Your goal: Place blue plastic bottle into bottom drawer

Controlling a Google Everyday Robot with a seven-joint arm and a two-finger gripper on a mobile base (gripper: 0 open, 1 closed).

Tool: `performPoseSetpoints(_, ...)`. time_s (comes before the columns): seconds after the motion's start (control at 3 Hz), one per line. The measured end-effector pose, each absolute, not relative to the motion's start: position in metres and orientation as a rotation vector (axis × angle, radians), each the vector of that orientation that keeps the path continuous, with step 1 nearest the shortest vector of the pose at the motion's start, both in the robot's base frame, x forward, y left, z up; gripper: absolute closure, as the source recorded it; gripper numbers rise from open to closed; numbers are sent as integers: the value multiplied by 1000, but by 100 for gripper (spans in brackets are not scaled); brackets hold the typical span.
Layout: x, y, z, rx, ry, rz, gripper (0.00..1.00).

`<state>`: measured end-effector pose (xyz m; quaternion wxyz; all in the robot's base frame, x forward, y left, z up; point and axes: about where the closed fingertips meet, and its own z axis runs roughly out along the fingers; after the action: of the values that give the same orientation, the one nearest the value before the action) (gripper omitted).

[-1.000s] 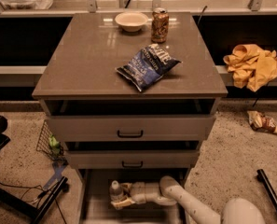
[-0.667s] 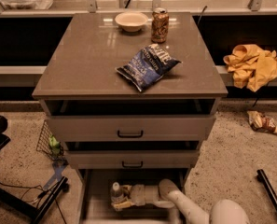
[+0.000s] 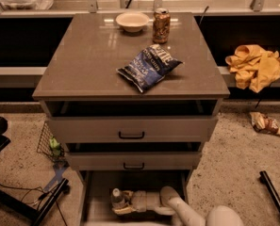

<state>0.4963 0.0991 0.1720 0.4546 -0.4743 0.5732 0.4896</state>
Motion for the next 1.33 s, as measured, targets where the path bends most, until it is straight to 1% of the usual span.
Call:
performPoseSetpoints(0.33,496,99,174,-1170,1414,1208,82)
performPoseSetpoints(0.67,496,99,175,-1170,1414,1208,51)
performPoseSetpoints(1.33,496,99,175,-1170,1414,1209,5)
